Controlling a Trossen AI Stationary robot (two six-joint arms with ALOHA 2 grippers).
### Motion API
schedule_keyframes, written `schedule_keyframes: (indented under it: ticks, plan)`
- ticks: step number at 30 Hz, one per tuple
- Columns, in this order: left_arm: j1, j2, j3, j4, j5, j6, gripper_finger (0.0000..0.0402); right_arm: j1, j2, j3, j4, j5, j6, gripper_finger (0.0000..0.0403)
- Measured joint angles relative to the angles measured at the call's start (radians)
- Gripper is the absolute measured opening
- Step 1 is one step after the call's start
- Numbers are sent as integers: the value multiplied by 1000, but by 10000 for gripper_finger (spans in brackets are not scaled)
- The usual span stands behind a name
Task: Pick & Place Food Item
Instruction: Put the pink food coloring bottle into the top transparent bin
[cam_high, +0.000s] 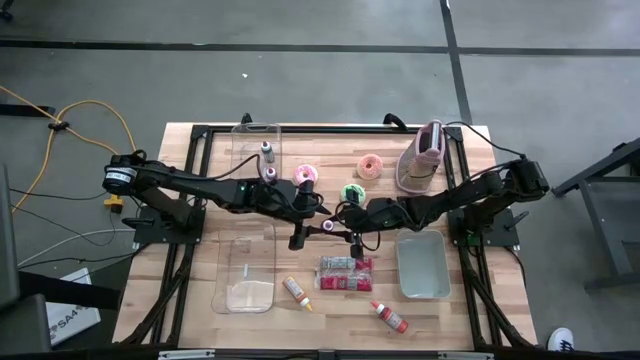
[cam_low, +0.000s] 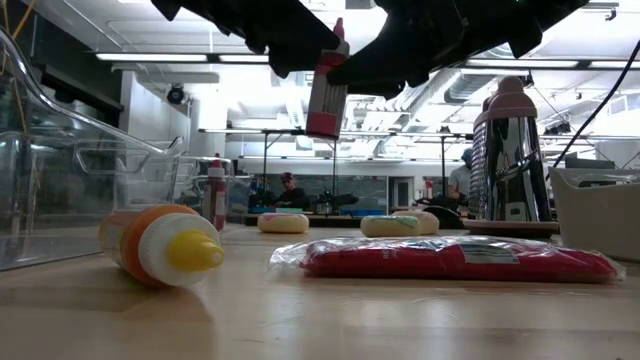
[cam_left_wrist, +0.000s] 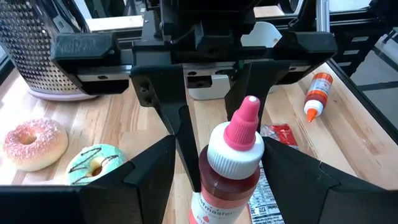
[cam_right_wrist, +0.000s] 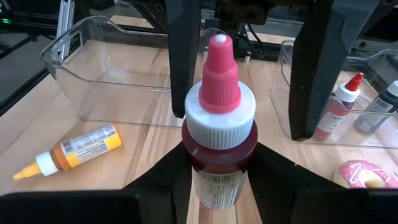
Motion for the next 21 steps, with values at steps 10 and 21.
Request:
schedule_keyframes:
  ticks: [10, 21]
  plan:
    - [-10, 0, 0, 2, 0, 18, 226, 0, 0, 0, 0, 0, 0, 130]
    - [-15, 0, 0, 18, -2, 61, 191, 0, 0, 0, 0, 0, 0, 130]
